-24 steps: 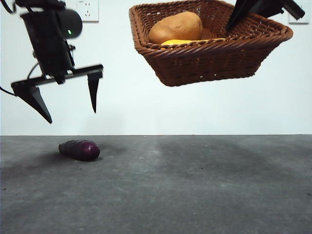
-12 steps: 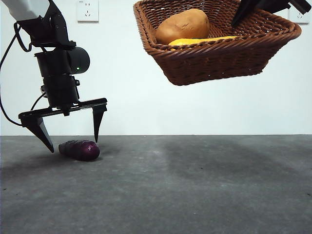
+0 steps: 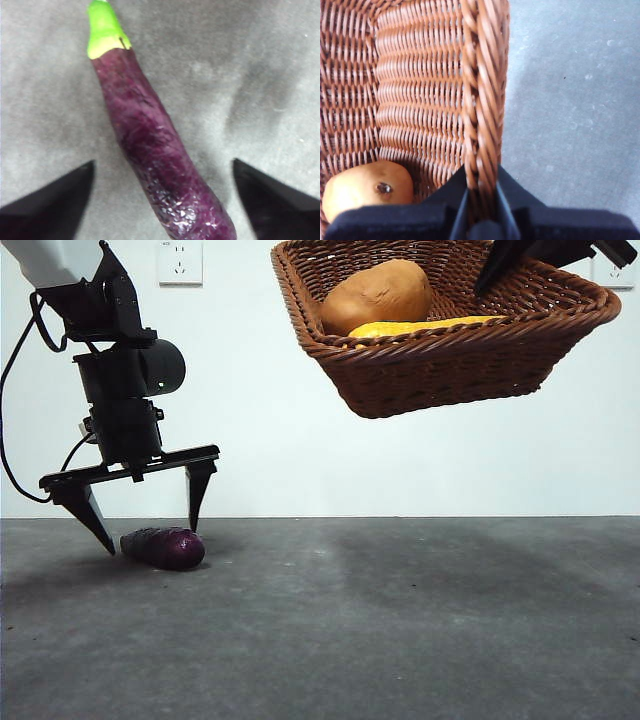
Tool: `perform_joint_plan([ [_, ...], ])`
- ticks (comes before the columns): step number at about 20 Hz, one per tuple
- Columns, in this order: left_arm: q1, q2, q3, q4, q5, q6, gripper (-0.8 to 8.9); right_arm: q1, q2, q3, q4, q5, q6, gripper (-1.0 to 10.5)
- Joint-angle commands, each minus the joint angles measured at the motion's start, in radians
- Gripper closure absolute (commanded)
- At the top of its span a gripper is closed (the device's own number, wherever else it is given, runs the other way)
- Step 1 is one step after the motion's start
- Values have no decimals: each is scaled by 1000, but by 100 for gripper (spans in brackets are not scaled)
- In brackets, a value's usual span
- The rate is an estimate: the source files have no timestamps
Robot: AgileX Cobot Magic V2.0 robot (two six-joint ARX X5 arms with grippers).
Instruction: Help me put the vegetables on the table into the basket
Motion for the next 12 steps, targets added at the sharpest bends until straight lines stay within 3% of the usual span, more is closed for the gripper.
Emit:
perform_joint_plan([
  [1, 2, 19, -4, 2, -11, -10, 385, 0, -8, 13, 20, -12, -3, 958],
  [3, 2, 19, -4, -5, -35, -9, 390, 0, -8, 13, 20, -13, -3, 958],
  [8, 0, 49, -4, -4, -27, -5, 542, 0, -8, 13, 19, -26, -4, 958],
  [12, -24, 82, -4, 9, 5, 25, 762, 0, -8, 13, 5, -23, -17, 958],
])
